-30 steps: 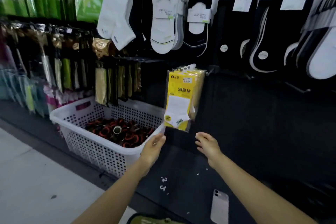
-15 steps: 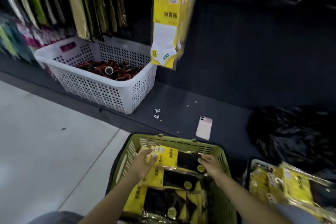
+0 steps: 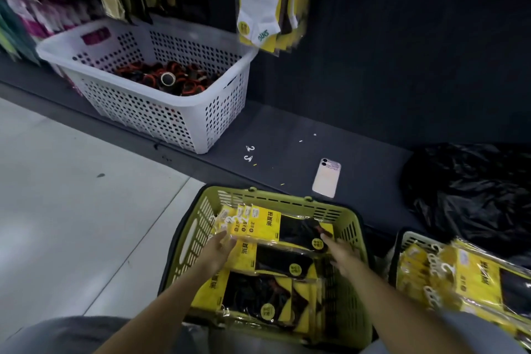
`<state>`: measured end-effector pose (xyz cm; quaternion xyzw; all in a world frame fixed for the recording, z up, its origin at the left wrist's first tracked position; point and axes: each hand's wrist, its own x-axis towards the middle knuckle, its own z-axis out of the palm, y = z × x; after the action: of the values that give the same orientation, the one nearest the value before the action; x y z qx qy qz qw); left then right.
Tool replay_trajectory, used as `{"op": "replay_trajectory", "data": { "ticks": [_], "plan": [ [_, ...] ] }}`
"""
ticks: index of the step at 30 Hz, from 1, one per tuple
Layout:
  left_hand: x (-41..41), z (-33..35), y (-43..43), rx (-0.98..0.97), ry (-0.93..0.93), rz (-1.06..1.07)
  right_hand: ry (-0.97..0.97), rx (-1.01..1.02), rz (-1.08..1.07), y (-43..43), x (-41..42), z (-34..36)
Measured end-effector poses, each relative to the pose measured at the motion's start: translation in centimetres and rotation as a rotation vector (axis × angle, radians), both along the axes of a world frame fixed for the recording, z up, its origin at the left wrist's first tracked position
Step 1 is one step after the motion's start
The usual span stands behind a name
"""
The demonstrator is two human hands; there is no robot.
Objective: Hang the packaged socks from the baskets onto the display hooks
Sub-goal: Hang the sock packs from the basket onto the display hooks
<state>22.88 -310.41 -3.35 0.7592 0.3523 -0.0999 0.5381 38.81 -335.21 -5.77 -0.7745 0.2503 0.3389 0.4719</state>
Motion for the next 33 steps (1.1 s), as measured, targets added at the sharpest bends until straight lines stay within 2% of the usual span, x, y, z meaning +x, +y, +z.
{"op": "replay_trajectory", "data": {
  "ticks": [5, 9, 12, 14, 17, 19, 24, 27, 31, 33],
  "plan": [
    [1.4, -1.0, 0.0, -0.038, 0.045, 0.057, 0.006, 0.023, -0.039, 1.0, 0.0, -1.0],
    [1.7, -1.5, 0.2, -0.055, 0.003, 0.197, 0.07, 0.112, 0.017, 1.1, 0.1, -0.4],
    [1.7, -1.2, 0.3, -0.114, -0.032, 0.353, 0.128, 0.297, 0.029, 1.3, -0.1, 1.3],
    [1.5, -0.6, 0.3, -0.216, -0.049, 0.529, 0.153, 0.421, 0.013, 1.8, -0.6, 2.8],
    [1.3, 0.8, 0.5, -0.534, -0.121, 0.799, 0.132, 0.515, 0.033, 2.7, -1.5, 5.2],
    [1.2, 2.3, 0.7, -0.675, -0.185, 0.791, 0.109, 0.571, 0.044, 3.4, -2.3, 7.0],
    [2.7, 7.2, -0.5, -0.799, -0.392, 0.497, 0.009, 0.69, 0.049, 4.8, -3.5, 11.2],
    [3.5, 10.9, -0.9, -0.717, -0.53, 0.446, -0.125, 0.738, 0.127, 5.5, -3.4, 13.8],
    [3.7, 16.3, 0.3, -0.408, -0.662, 0.427, -0.496, 0.536, 0.256, 6.5, -2.3, 17.9],
    [4.0, 18.8, 1.0, -0.285, -0.71, 0.363, -0.645, 0.531, 0.269, 7.5, -1.5, 20.3]
  ]
}}
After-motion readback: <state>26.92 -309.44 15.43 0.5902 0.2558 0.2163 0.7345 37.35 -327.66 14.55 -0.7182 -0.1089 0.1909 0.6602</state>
